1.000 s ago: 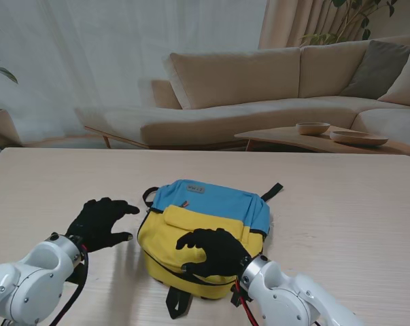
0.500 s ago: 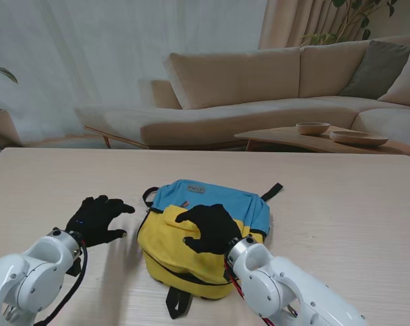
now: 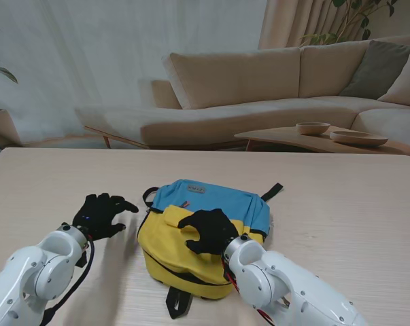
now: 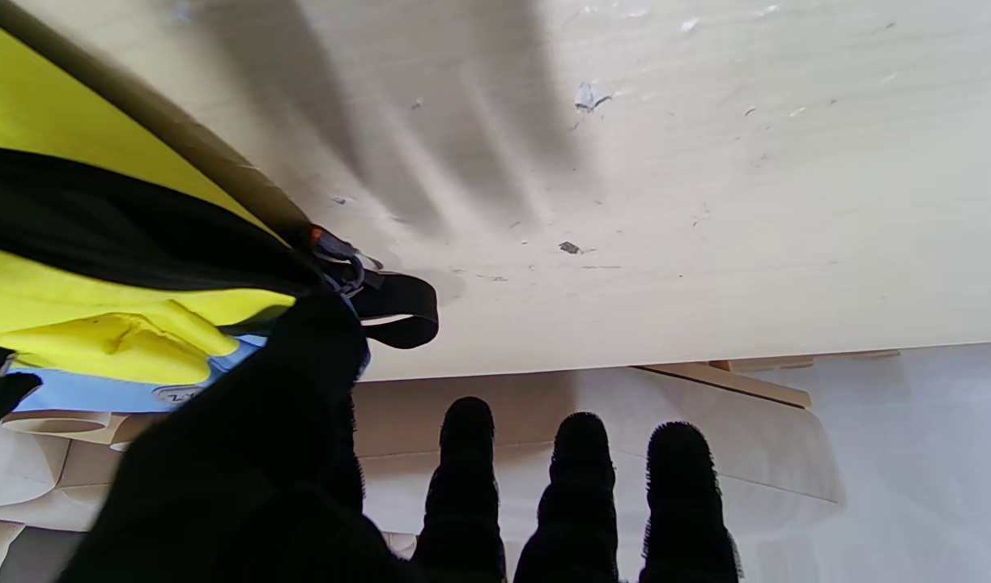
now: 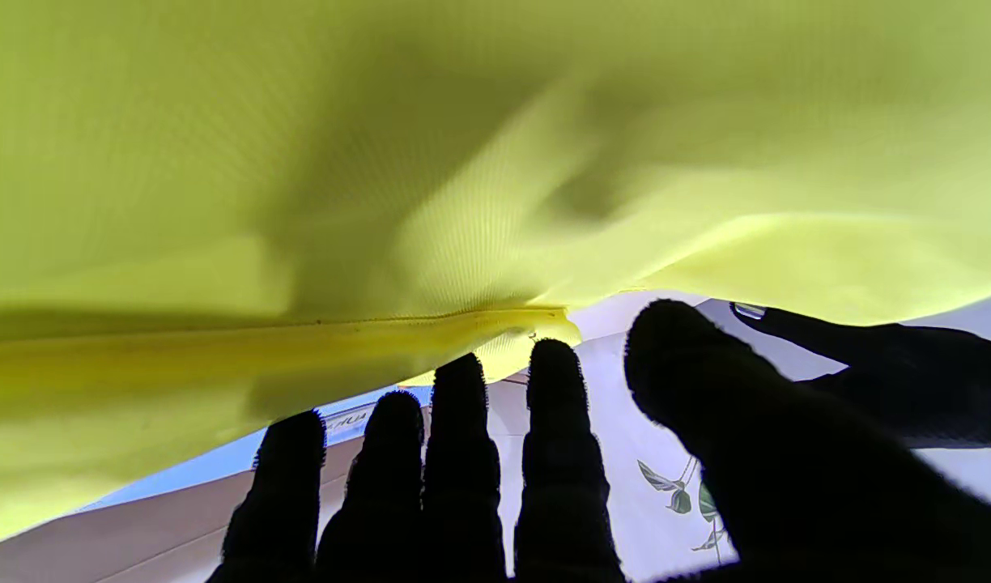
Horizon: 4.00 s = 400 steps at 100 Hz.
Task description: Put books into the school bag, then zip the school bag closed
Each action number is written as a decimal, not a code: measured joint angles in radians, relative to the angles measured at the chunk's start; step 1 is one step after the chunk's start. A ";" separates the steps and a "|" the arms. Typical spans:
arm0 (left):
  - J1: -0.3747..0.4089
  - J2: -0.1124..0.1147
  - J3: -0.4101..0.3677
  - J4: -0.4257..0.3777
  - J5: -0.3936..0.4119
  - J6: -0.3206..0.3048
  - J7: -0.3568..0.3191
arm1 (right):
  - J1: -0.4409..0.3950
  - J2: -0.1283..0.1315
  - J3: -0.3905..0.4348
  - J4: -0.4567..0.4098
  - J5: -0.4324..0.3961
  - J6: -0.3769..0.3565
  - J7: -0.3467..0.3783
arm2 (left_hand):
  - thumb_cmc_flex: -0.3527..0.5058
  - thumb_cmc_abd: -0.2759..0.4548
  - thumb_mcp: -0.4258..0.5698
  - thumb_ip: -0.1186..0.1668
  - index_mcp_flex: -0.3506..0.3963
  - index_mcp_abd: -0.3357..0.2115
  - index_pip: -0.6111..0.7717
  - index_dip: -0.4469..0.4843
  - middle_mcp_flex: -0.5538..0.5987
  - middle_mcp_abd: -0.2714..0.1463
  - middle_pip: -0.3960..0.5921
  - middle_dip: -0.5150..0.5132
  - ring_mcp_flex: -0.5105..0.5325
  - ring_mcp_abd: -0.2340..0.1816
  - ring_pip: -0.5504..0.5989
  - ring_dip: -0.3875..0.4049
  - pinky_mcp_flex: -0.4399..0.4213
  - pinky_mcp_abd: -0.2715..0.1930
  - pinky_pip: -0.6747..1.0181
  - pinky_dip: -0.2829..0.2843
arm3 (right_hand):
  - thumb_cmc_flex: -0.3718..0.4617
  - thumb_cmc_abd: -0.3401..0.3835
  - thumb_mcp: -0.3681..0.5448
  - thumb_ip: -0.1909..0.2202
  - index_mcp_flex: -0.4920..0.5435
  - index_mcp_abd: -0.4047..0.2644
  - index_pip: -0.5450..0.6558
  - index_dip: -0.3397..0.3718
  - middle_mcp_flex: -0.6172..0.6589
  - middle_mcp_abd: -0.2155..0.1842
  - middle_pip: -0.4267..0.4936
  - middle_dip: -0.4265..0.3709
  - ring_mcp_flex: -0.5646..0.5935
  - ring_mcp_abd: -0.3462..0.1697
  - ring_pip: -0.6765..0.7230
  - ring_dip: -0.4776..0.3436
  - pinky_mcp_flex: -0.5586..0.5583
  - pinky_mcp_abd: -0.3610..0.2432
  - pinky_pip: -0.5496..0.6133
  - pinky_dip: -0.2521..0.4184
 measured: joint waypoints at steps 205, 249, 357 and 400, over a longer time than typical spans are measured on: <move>-0.233 -0.026 0.190 0.264 -0.291 0.151 0.041 | 0.013 -0.009 -0.006 0.031 0.040 0.000 -0.017 | 0.236 -0.095 -0.129 -0.028 0.376 0.113 0.391 0.451 0.012 -0.044 0.124 0.119 -0.030 -0.023 0.099 0.054 -0.015 -0.003 0.050 -0.037 | 0.000 0.000 0.001 0.000 0.004 0.000 0.023 -0.010 0.011 -0.010 0.001 -0.004 0.016 0.000 0.002 -0.009 0.019 -0.024 0.005 -0.003; -0.088 -0.019 0.074 0.085 -0.259 0.137 -0.040 | 0.081 -0.014 -0.067 0.048 0.068 0.071 0.011 | 0.124 -0.178 0.126 -0.031 0.376 0.205 0.422 0.562 0.012 -0.022 0.124 0.120 -0.041 -0.023 0.089 0.054 -0.016 -0.003 0.048 -0.028 | 0.000 0.016 0.001 0.001 0.184 0.025 0.034 -0.010 0.166 -0.012 -0.050 -0.019 0.105 -0.004 0.008 -0.005 0.042 -0.019 0.059 0.036; 0.297 -0.027 -0.096 -0.284 -0.229 0.169 -0.048 | 0.122 -0.015 -0.098 0.030 0.055 0.138 0.065 | 0.112 -0.181 0.148 -0.031 0.376 0.265 0.424 0.599 0.046 0.001 0.134 0.138 -0.041 -0.022 0.073 0.056 -0.018 -0.003 0.012 -0.002 | 0.000 0.027 -0.038 0.012 0.338 0.055 -0.001 -0.011 0.299 -0.015 -0.125 -0.056 0.199 -0.005 -0.039 -0.010 0.126 0.005 0.076 0.037; 0.348 -0.009 -0.086 -0.371 -0.191 0.240 -0.192 | 0.121 -0.016 -0.098 0.028 0.060 0.147 0.062 | 0.116 -0.180 0.148 -0.031 0.376 0.332 0.424 0.600 0.091 0.017 0.165 0.175 -0.040 -0.012 0.073 0.060 -0.018 -0.003 0.012 0.008 | 0.000 0.027 -0.038 0.012 0.341 0.060 -0.001 -0.010 0.300 -0.015 -0.125 -0.056 0.199 -0.005 -0.039 -0.010 0.126 0.005 0.076 0.037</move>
